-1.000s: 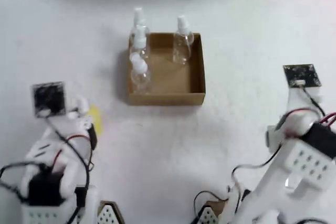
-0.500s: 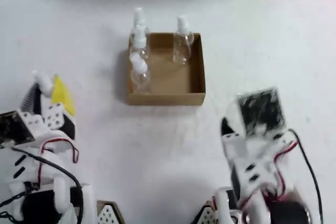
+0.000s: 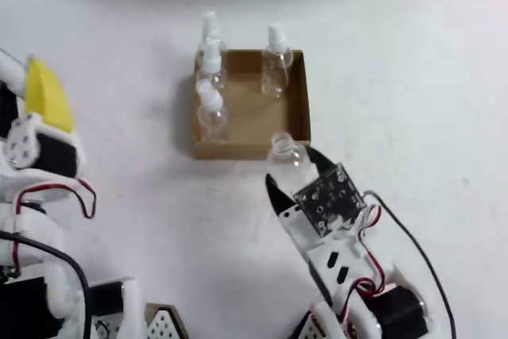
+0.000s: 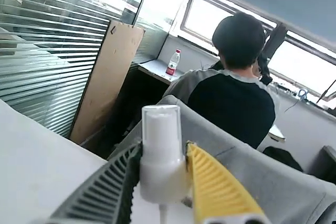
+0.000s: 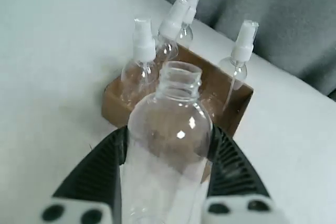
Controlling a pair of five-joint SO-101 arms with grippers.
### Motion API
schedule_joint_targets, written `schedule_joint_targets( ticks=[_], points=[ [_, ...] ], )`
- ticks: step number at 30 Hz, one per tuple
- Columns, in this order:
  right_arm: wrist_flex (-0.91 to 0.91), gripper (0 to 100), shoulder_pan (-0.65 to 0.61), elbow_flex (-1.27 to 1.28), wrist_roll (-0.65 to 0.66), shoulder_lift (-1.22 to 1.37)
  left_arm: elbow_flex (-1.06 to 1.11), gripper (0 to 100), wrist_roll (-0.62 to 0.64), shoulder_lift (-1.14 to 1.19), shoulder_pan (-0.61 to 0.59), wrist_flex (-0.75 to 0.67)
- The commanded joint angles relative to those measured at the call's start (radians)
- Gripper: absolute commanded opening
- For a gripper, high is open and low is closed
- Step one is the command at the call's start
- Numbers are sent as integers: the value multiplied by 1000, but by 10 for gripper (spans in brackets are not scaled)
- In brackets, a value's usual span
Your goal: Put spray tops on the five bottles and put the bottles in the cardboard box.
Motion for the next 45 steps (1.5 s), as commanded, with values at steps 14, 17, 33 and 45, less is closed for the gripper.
schedule_joint_targets(
  ticks=[14, 17, 33, 45],
  points=[
    [-160, 15, -50, 265, -11, -176, -118, 20, 77, 13, 378, -80],
    [-139, 15, -53, 265, -11, -176, -71, 20, 77, 13, 403, -206],
    [-151, 15, -165, 331, -11, -176, 373, 20, 75, 10, 593, -710],
    [-160, 15, -165, 344, -100, -176, 382, 20, 77, 7, 588, -709]
  ],
)
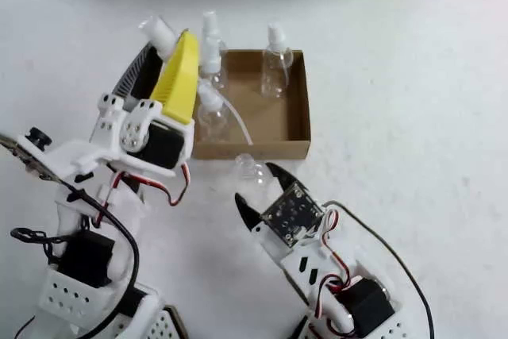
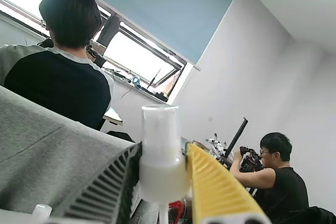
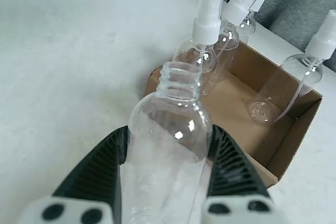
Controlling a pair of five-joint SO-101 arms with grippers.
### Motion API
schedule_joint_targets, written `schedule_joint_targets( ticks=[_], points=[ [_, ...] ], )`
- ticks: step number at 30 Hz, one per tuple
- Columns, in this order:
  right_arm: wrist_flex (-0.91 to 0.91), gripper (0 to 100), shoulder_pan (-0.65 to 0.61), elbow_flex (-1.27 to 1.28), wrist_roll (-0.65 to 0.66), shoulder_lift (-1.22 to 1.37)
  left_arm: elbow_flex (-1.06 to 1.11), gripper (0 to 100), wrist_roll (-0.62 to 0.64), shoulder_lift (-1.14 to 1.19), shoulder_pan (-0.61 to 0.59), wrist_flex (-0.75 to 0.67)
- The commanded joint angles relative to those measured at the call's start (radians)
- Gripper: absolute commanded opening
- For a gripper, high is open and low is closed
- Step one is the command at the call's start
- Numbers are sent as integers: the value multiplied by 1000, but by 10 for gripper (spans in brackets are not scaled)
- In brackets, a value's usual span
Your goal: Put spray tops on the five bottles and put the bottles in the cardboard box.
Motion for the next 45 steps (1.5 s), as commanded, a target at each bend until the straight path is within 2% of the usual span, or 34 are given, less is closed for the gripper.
schedule_joint_targets(
  ticks=[1, 6, 15, 19, 24, 27, 32, 45],
  points=[
    [-21, 15, -7, 2, -89, -1, -9, 20, -6, -21, 8, -31],
    [-25, 15, -7, 2, -150, -1, 28, 20, -8, -71, 7, -23],
    [-25, 15, -13, 3, -150, -15, 210, 20, -8, -255, 15, -31],
    [-22, 15, -13, 3, -150, -15, 209, 20, -9, -257, 15, -34],
    [-21, 15, -13, 3, -150, -15, 215, 20, -9, -249, 8, -173],
    [-19, 15, -10, 3, -150, -15, 207, 20, -14, -191, 5, -181],
    [-19, 15, -7, 3, -150, -15, 213, 20, -92, -99, 7, -181],
    [-25, 15, -13, 29, -150, -15, 273, 20, -94, -139, 5, -173]
  ],
)
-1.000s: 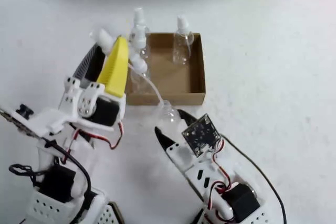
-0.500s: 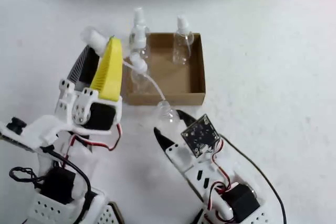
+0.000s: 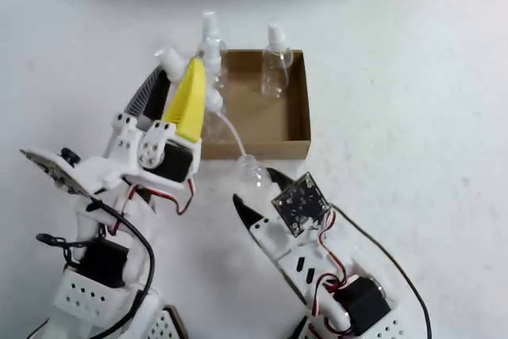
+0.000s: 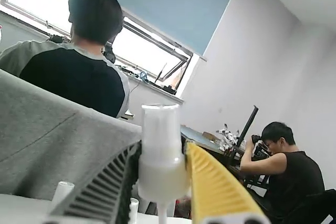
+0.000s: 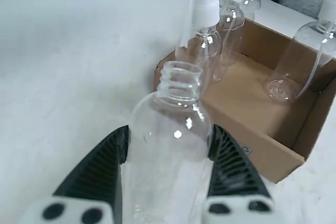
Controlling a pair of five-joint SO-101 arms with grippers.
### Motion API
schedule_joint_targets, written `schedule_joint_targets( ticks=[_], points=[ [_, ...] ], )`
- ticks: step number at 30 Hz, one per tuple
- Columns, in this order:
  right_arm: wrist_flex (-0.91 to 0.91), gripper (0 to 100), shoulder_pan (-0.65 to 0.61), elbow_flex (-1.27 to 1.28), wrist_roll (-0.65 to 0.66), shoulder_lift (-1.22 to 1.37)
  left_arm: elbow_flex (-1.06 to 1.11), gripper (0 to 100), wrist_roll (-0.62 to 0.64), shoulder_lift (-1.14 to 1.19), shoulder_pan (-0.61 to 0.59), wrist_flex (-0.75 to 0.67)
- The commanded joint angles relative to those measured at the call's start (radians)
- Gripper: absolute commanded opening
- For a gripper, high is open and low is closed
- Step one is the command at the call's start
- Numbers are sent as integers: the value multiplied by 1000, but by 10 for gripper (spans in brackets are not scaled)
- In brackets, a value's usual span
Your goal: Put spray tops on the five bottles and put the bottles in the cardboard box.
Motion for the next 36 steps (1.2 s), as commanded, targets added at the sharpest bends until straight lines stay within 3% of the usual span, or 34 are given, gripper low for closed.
schedule_joint_targets(
  ticks=[1, 21, 29, 36],
  points=[
    [-25, 15, -4, -8, -9, -7, -12, 20, -15, -19, 5, -20],
    [-7, 15, 4, -6, -9, -7, -12, 20, -20, -21, -5, -18],
    [-7, 15, 2, -6, -9, -7, 37, 20, -15, -143, -51, -15],
    [-12, 15, 2, 12, -9, -7, 49, 20, -15, -209, -50, 71]
  ],
)
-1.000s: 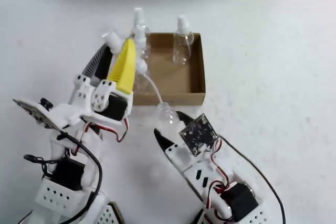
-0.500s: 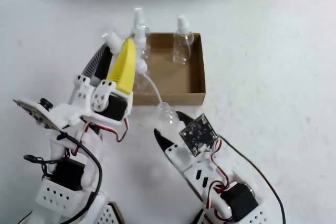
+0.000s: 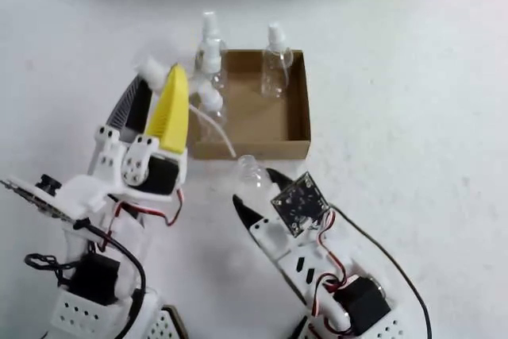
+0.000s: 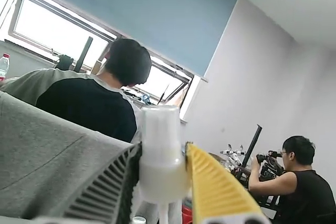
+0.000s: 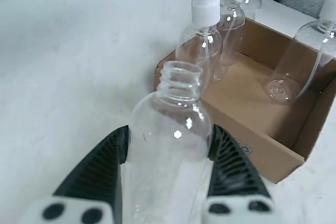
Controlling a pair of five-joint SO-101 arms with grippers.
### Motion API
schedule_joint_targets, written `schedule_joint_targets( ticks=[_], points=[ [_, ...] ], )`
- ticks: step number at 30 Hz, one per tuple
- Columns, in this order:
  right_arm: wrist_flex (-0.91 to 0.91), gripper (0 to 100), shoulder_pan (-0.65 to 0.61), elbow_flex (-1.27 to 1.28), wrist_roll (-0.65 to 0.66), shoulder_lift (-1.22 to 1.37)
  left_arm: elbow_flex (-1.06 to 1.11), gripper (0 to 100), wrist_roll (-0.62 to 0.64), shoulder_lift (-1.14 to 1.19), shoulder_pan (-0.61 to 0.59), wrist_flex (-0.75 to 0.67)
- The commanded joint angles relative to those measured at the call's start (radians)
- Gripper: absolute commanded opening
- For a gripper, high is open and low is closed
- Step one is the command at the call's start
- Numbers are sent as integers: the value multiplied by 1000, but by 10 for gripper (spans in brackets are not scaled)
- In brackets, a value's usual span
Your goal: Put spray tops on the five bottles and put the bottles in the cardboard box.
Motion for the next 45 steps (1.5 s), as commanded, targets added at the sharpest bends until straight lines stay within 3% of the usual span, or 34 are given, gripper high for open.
schedule_joint_targets(
  ticks=[1, 33, 40, 45],
  points=[
    [-12, 15, -1, 11, -8, -2, -5, 20, -6, -47, -8, 26],
    [-22, 15, 1, 17, -9, -2, 84, 20, -5, -137, -53, 48],
    [-25, 15, -4, 17, -9, -2, 89, 20, 5, -321, -62, 201],
    [-25, 15, -16, 17, -9, -2, 78, 20, 101, -303, -65, 259]
  ],
)
